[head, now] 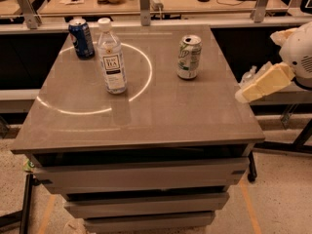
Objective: Move 7up can near blue plastic bottle
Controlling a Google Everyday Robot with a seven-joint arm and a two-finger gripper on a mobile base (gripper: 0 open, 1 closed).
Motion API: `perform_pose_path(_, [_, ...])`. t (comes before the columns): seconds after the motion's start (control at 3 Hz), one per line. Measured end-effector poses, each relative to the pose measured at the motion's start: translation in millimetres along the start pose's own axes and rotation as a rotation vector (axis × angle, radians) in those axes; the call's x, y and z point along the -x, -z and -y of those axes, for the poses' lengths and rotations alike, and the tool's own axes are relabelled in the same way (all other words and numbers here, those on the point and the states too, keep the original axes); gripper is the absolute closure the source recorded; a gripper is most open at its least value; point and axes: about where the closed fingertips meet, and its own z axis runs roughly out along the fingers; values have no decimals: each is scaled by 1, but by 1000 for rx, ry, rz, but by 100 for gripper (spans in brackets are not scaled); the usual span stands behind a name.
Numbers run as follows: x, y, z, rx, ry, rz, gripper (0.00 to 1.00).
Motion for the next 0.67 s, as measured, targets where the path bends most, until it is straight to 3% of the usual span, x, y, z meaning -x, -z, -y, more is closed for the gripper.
perform_pose_path(0.33, [9, -14, 13, 4, -2, 65, 0])
perform_pose_path(0.67, [11, -15, 14, 7, -1, 71, 0])
